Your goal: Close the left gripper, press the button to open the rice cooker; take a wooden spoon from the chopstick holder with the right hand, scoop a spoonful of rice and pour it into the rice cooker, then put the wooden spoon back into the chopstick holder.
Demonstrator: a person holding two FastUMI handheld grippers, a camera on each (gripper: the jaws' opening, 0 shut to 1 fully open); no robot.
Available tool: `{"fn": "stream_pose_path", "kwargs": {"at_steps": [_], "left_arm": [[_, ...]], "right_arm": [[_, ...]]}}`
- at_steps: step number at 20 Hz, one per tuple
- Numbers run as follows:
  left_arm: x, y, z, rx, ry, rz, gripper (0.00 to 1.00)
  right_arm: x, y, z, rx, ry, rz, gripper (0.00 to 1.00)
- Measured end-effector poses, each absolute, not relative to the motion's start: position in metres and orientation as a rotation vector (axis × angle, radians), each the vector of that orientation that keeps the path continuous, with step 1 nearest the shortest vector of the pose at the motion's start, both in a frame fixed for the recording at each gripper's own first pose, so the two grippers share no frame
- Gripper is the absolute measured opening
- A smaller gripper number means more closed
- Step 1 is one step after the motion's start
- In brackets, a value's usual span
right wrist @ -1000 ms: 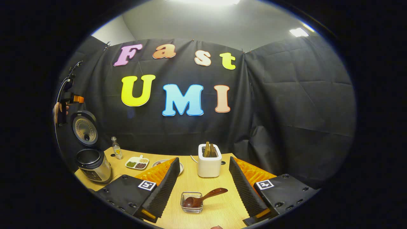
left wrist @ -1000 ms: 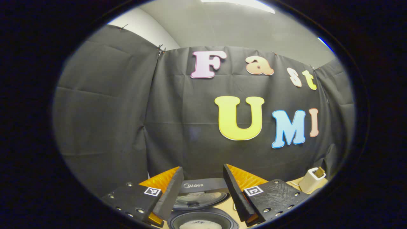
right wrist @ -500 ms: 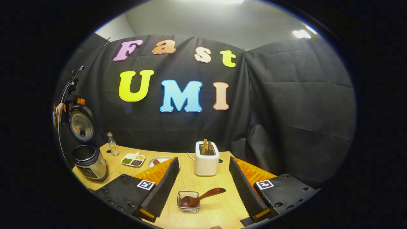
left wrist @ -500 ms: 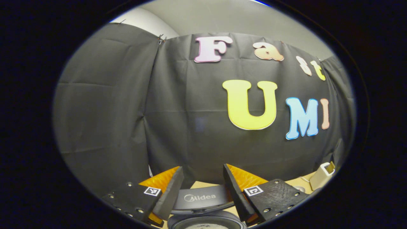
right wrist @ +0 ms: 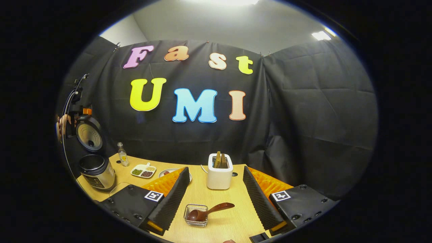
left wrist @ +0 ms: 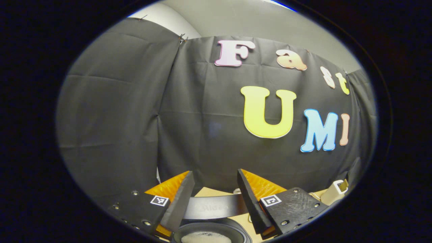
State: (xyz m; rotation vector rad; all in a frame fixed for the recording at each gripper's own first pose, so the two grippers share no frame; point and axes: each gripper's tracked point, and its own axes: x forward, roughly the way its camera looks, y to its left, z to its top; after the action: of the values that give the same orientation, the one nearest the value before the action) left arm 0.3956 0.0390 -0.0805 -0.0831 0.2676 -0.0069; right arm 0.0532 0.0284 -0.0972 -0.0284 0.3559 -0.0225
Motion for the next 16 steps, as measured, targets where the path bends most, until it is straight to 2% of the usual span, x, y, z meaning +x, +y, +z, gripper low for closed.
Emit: {"fn": "stream_pose_path", "kwargs": {"at_steps": [4,5,6,7,8,16], "left_arm": [[0.363,0.031,-0.09,-0.059,0.296,-0.003,0.82],[0.354,0.029,-0.092,-0.059,0.301,-0.003,0.82],[0.345,0.026,-0.097,-0.059,0.308,-0.003,0.82],[0.337,0.024,-0.101,-0.056,0.312,-0.003,0.82],[0.328,0.022,-0.105,-0.051,0.319,-0.004,0.82],[0.274,0.011,-0.142,-0.028,0.384,-0.007,0.82]], "right_arm": [[0.048,0.017,-0.094,-0.018,0.349,0.001,1.0],[0.047,0.014,-0.094,-0.018,0.347,0.006,0.97],[0.046,0.011,-0.094,-0.017,0.344,0.008,1.0],[0.045,0.01,-0.093,-0.011,0.342,0.013,0.97],[0.044,0.01,-0.094,-0.003,0.343,0.02,1.0],[0.039,0.006,-0.099,0.004,0.35,0.072,1.0]]}}
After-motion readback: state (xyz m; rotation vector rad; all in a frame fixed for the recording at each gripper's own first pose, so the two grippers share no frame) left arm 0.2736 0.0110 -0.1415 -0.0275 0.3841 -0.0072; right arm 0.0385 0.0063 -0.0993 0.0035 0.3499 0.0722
